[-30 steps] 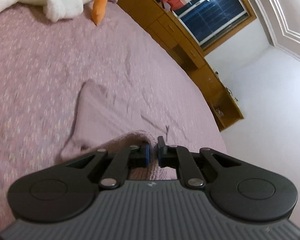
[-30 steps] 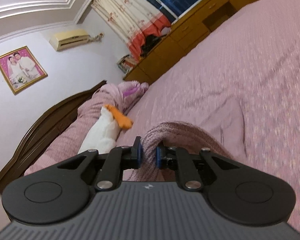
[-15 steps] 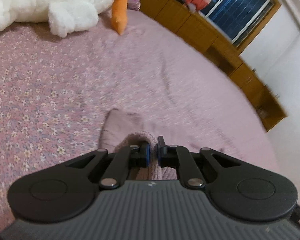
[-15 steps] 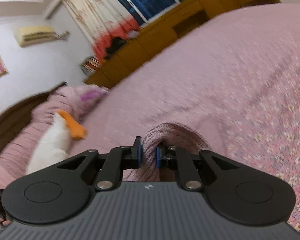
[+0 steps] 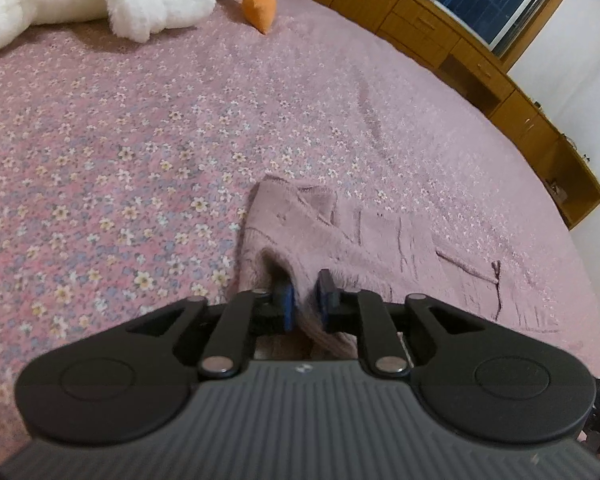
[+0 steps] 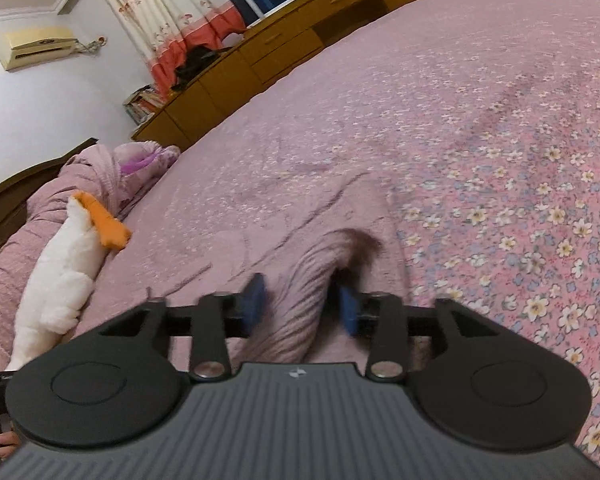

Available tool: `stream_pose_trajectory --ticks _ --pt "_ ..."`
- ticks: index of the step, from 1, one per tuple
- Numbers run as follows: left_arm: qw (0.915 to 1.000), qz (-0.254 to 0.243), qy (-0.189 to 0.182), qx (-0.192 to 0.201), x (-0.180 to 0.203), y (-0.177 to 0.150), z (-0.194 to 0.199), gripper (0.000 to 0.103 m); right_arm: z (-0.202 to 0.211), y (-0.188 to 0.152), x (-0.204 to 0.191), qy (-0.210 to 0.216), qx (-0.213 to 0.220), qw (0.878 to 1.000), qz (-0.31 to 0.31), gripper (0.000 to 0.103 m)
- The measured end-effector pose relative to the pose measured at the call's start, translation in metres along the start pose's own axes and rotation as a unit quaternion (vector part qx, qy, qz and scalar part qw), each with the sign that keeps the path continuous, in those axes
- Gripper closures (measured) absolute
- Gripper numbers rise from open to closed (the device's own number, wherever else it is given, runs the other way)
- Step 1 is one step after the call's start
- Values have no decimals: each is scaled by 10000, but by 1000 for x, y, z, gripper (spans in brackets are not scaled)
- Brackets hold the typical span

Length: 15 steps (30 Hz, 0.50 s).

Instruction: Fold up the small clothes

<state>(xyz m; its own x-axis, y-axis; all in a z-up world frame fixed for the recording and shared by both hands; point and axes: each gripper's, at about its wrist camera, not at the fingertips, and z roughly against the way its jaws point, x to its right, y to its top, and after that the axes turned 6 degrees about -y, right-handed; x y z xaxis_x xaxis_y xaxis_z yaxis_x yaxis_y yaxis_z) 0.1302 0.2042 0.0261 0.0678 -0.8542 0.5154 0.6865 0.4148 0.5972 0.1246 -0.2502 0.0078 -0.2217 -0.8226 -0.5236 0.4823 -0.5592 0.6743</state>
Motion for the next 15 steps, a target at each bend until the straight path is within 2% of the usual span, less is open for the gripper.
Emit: stream_pose_trajectory --ticks 1,4,9,15 --pt "10000 -7 32 -37 2 -1 4 82 6 0 -3 -2 -24 10000 13 30" --pt "9997 -156 169 -113 9 -3 13 74 17 2 -15 -23 -23 9998 183 21" --pt "9985 -442 273 -162 22 -8 33 59 43 0 -23 45 -8 9994 335 13" --pt "9967 -717 315 -235 33 -23 52 54 78 -12 -22 24 66 9989 472 7"
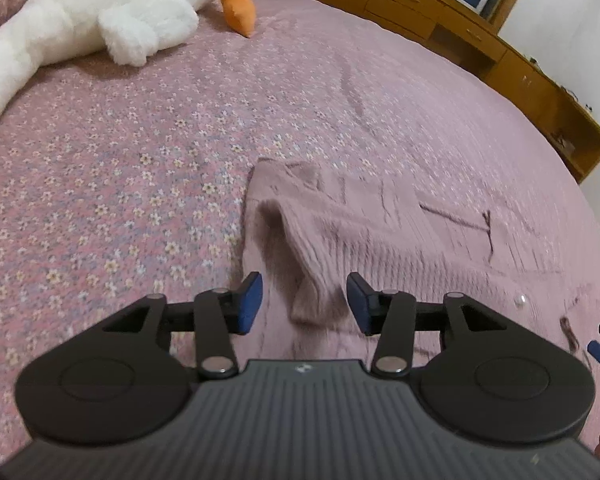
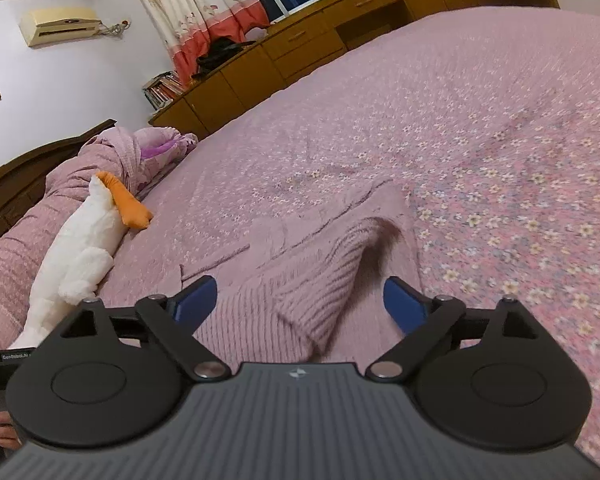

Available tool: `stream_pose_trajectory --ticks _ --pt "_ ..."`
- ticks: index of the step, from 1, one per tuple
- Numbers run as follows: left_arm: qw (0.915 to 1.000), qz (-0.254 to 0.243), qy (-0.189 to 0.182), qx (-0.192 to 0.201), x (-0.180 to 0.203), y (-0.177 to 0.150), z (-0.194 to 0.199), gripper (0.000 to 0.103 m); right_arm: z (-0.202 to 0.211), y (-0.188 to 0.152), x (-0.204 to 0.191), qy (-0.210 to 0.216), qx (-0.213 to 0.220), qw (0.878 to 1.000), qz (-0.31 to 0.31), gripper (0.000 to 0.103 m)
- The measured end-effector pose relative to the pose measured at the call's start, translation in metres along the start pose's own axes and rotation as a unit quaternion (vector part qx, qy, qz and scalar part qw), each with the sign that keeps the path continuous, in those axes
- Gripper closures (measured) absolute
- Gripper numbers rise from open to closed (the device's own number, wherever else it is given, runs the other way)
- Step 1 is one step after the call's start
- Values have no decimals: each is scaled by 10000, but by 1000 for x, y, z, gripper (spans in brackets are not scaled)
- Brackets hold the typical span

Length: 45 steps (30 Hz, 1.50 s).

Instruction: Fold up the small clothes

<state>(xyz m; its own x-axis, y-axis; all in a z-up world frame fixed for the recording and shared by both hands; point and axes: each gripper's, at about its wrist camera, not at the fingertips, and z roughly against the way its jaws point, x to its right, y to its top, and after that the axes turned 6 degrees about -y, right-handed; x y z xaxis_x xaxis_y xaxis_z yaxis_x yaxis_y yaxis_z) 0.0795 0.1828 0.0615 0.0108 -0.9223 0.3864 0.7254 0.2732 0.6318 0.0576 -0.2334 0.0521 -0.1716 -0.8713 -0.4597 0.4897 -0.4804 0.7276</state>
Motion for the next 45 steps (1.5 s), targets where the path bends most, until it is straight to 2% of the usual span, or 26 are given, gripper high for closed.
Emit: stream_pose_trajectory --ticks 6,17,23,33,40,45 --pt "9999 -126 4 6 8 -15 13 47 21 -16 -3 -87 60 9999 72 3" --pt "9999 -56 -79 -29 11 -37 22 46 32 -45 -16 -592 46 9964 606 0" --pt "9998 -162 -116 77 14 -45 22 45 36 -60 -27 -429 111 9923 1158 0" --pt "9979 -366 -47 540 24 -41 8 45 14 -44 -36 -226 79 9949 978 0" --pt "9973 -612 136 392 29 -41 -18 45 -16 -54 -35 -189 -126 9963 831 0" --pt "9971 -671 137 322 29 -40 -23 41 -20 -63 -25 -20 -21 9972 744 0"
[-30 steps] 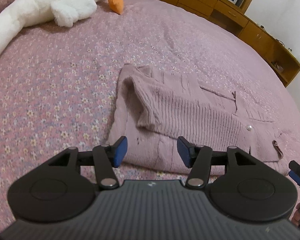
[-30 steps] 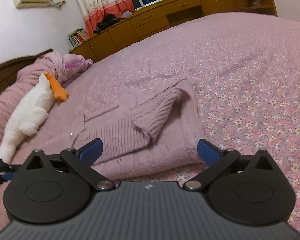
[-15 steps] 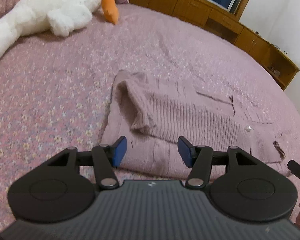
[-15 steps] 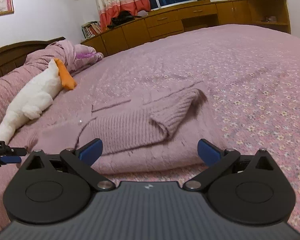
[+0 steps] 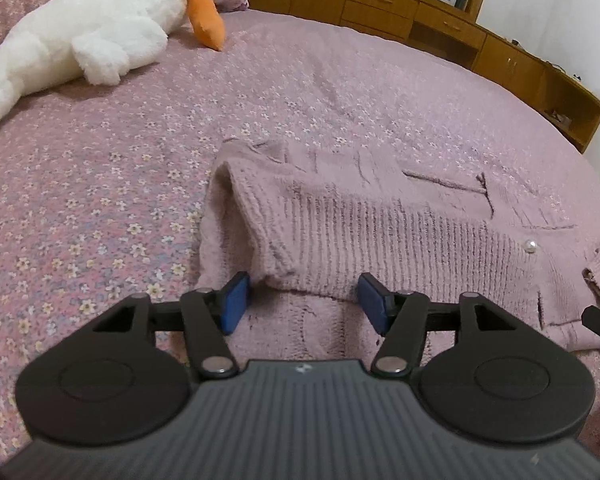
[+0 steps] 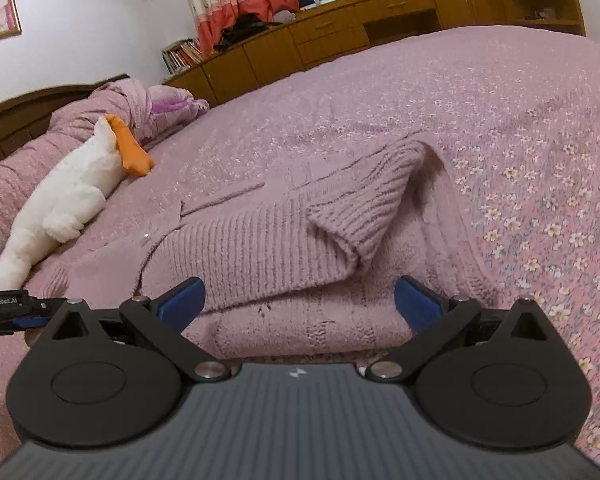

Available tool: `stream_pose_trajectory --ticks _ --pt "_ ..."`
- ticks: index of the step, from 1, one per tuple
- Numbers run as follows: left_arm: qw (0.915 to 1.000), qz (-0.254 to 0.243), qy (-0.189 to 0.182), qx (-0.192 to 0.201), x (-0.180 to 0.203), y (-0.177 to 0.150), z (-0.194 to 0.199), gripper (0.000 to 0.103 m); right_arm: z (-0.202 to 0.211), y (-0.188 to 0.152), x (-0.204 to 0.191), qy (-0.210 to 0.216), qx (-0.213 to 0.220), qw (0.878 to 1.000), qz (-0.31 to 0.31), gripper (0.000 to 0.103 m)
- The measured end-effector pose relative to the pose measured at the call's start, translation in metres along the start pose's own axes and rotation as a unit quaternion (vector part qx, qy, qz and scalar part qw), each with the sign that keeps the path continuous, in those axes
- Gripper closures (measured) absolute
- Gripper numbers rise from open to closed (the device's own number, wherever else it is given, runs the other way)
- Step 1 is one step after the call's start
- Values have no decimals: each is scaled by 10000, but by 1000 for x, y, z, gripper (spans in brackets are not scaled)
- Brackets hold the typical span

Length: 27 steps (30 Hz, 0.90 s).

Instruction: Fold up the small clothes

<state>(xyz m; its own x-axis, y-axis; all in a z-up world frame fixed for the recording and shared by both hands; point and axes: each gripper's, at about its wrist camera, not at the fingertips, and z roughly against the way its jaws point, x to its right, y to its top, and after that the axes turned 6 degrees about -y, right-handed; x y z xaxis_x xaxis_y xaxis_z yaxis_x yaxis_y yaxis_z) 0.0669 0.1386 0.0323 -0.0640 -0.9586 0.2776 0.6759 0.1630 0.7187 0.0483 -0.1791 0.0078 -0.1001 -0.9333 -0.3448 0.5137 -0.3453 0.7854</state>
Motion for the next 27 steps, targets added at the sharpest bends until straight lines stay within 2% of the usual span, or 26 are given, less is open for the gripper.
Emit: stream_pose_trajectory --ticks 5,8,10,14,19,27 --pt "10000 25 -95 -4 -4 4 -2 40 0 3 8 221 -141 9997 15 0" --pt "9997 119 -189 57 -7 7 0 41 0 14 10 222 -266 9990 -283 0" --pt "9994 177 -279 102 -8 9 1 41 1 22 10 257 -231 9983 -473 0" --pt "9993 211 -279 117 -8 11 -1 42 -1 32 3 224 -10 9992 -321 2" --pt "9996 87 -239 88 -4 11 -4 51 -11 37 1 159 -72 9994 -285 14" --pt "9990 274 -322 121 -7 16 -6 52 -17 44 4 145 -113 9986 -493 32"
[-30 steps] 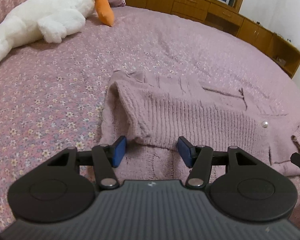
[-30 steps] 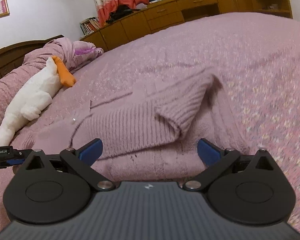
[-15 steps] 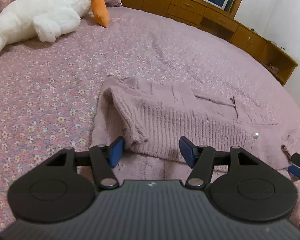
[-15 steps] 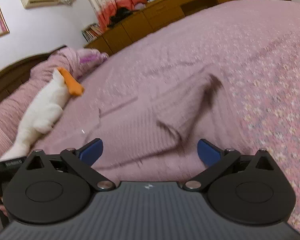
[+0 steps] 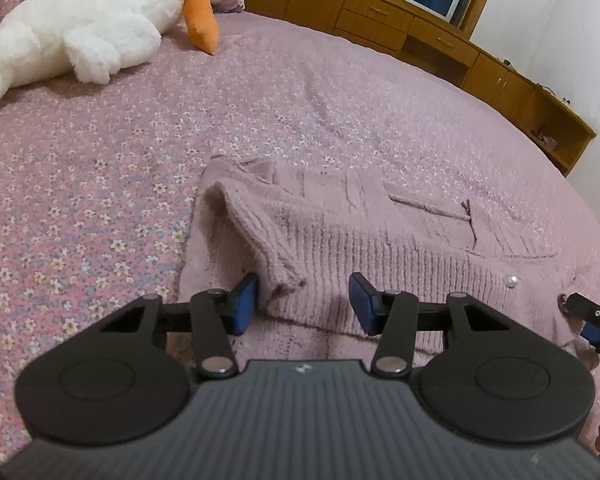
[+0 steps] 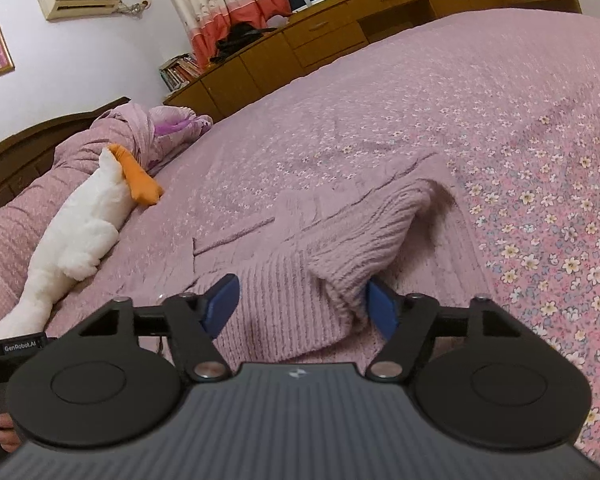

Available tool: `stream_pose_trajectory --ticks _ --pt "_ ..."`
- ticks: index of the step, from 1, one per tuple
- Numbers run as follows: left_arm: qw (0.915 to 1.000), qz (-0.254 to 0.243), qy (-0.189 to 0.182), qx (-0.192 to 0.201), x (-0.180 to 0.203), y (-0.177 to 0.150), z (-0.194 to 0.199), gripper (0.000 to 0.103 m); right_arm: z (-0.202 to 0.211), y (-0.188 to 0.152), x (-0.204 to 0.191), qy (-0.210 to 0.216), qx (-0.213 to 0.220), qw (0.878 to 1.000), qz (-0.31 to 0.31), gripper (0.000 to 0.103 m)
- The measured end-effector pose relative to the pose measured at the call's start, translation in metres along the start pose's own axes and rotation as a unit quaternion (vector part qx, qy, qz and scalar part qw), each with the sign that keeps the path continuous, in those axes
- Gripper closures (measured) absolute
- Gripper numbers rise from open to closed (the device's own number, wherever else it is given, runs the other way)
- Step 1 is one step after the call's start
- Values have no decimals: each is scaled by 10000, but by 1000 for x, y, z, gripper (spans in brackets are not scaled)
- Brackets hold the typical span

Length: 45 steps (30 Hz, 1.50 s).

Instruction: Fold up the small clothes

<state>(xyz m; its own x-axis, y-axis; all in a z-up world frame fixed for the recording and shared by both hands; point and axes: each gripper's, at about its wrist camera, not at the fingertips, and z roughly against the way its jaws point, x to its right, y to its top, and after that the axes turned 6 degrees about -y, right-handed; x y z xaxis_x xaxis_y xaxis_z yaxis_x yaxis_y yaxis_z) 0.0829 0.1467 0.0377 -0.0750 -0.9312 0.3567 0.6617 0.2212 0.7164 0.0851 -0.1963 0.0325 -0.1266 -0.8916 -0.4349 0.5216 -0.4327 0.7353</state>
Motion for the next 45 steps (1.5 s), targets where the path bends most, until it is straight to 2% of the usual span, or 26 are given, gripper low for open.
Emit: stream_pose_trajectory --ticks 2,4,5,6,7,9,10,13,18,23,30,34,38,41,43,44,45 --pt "10000 1 7 -12 0 2 -3 52 -2 2 1 8 -35 10000 -43 35" --pt "10000 20 17 -46 -1 3 -5 53 -5 4 1 -10 -80 9999 -67 45" --pt "10000 21 30 -64 -1 3 -6 60 -6 4 1 -51 -111 9999 -67 49" --pt "9999 18 51 -88 -2 3 -7 73 -7 4 2 -113 -133 9998 -74 59" --pt "9999 16 77 -103 -2 4 -7 80 -7 4 3 -153 -132 9997 -99 69" --pt "9999 67 9 -92 -5 4 -5 88 -6 5 6 -134 -127 9997 -183 79" --pt "9999 91 -38 -83 -6 5 -4 89 -5 5 8 -98 -123 9997 -210 83" --pt "9999 88 -142 -14 -8 8 1 92 -1 7 10 7 -77 9997 -226 92" --pt "9983 250 -419 306 -8 17 12 94 7 19 10 404 192 9980 -441 96" --pt "9959 286 -500 691 -2 38 20 95 15 41 -3 561 557 9962 -373 97" --pt "9941 417 -325 950 2 76 0 95 -6 75 -18 415 829 9954 -251 97" --pt "9965 308 -38 780 4 90 -35 95 -40 85 -21 141 701 9974 -105 97" --pt "9988 103 316 373 1 90 -73 92 -83 83 -20 -291 248 9993 20 96" --pt "9985 -17 481 247 -3 85 -87 91 -103 77 -16 -490 61 9988 25 83" --pt "9989 18 413 207 -8 84 -87 76 -106 74 -10 -469 62 9988 -82 62" --pt "9990 40 386 229 -10 84 -85 64 -104 74 -6 -377 95 9991 -162 58" --pt "9990 34 359 278 -13 84 -82 58 -101 74 -3 -281 144 9992 -224 50"
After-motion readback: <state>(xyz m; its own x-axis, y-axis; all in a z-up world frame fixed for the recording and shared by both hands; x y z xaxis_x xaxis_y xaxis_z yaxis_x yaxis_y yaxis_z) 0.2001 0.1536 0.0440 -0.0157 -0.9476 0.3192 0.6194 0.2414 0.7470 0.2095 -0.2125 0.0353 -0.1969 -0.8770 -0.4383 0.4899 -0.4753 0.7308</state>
